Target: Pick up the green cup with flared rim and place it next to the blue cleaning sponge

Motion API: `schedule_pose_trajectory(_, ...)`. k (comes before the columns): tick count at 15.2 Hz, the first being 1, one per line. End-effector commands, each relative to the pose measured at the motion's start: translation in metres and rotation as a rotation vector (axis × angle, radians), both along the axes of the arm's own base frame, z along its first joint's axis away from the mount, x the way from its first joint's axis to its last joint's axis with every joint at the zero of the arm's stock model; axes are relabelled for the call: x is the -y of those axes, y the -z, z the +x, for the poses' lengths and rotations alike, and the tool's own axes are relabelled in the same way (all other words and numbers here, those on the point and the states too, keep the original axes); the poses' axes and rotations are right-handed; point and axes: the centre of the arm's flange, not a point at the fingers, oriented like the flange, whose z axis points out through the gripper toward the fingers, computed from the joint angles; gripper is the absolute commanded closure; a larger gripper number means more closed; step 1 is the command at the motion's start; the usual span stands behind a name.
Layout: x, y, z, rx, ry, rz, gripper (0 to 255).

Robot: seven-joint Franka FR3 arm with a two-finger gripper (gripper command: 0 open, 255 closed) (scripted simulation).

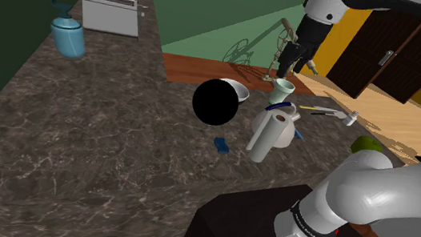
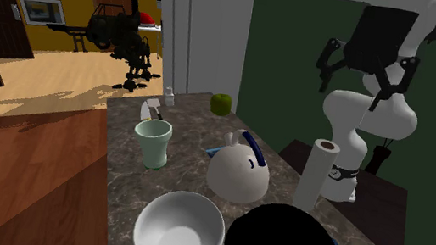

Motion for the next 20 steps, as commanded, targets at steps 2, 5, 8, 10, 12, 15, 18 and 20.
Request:
schedule_pose_trajectory(2,0.011,0.006,0.004,0.001,-0.002,-0.002,0)
schedule_pose_trajectory(5,0.043,0.024,0.016,0.003,-0.007,-0.007,0)
schedule_pose_trajectory(8,0.075,0.042,0.029,0.005,-0.013,-0.012,0)
schedule_pose_trajectory(10,0.096,0.054,0.037,0.007,-0.017,-0.015,0)
schedule_pose_trajectory(12,0.118,0.066,0.046,0.009,-0.020,-0.019,0)
schedule_pose_trajectory(15,0.150,0.084,0.059,0.011,-0.026,-0.024,0)
schedule_pose_trajectory(18,0.182,0.101,0.072,0.013,-0.031,-0.029,0)
schedule_pose_trajectory(20,0.203,0.113,0.081,0.015,-0.035,-0.032,0)
